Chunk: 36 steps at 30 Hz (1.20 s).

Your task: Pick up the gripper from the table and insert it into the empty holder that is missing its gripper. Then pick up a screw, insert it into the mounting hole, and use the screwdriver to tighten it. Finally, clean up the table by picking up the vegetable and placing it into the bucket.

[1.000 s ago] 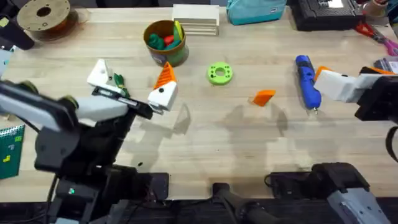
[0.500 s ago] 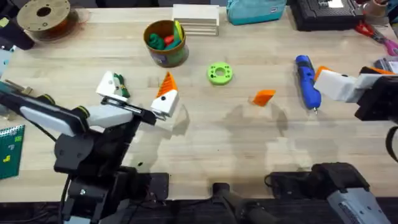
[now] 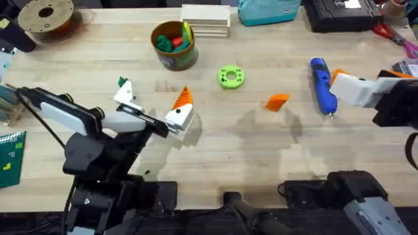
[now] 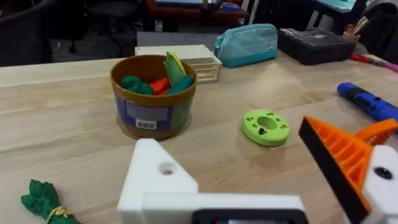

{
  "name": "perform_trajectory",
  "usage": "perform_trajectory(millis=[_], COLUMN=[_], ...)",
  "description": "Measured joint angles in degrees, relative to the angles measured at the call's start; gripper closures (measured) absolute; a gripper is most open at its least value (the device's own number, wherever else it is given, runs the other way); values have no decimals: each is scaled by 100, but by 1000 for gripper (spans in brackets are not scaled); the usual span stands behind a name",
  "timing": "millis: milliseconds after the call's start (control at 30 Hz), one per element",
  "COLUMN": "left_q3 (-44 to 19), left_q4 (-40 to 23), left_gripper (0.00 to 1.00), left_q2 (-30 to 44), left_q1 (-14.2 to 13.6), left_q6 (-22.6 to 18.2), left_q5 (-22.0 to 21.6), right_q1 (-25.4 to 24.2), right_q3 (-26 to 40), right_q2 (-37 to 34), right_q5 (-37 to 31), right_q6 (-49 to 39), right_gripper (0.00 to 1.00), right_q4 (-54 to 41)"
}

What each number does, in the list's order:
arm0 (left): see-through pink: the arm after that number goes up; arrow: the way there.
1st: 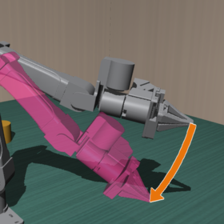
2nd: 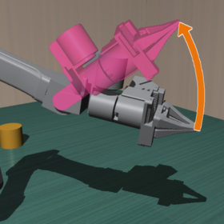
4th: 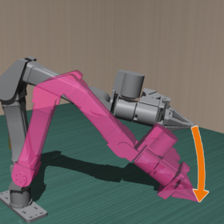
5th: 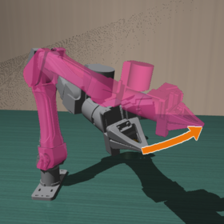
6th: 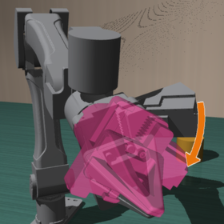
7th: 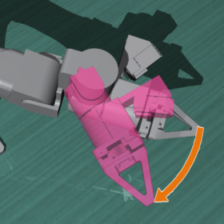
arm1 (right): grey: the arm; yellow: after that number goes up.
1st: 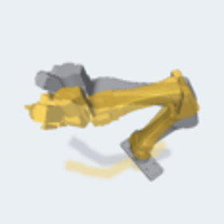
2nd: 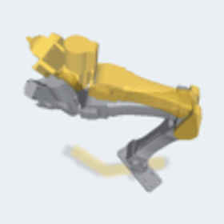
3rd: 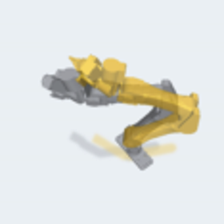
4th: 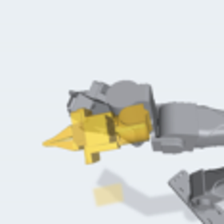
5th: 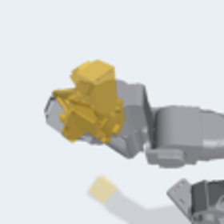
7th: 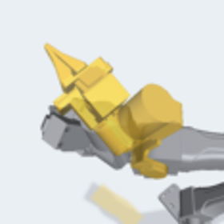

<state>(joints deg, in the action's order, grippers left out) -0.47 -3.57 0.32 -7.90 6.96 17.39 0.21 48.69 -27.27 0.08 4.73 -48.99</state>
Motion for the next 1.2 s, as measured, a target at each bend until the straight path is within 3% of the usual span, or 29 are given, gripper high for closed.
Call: perform_trajectory(millis=[633, 800, 1067, 1200], left_q3=[0, 0, 0, -2], left_q4=[5, 26, 9, -11], left_gripper=[14, 13, 14, 14], left_q2=[0, 0, 0, 0], left_q1=[0, 0, 0, 0], left_q6=[0, 0, -199, -271], left_q5=[154, 692, 2016, 2408], right_q1=[0, 0, 0, 0], right_q3=[0, 0, 0, 0], right_q2=[0, 0, 0, 0], right_q5=[0, 0, 0, 0], right_q6=[0, 0, 0, 0], right_gripper=[66, 65, 64, 66], right_q4=[0, 0, 9, 9])
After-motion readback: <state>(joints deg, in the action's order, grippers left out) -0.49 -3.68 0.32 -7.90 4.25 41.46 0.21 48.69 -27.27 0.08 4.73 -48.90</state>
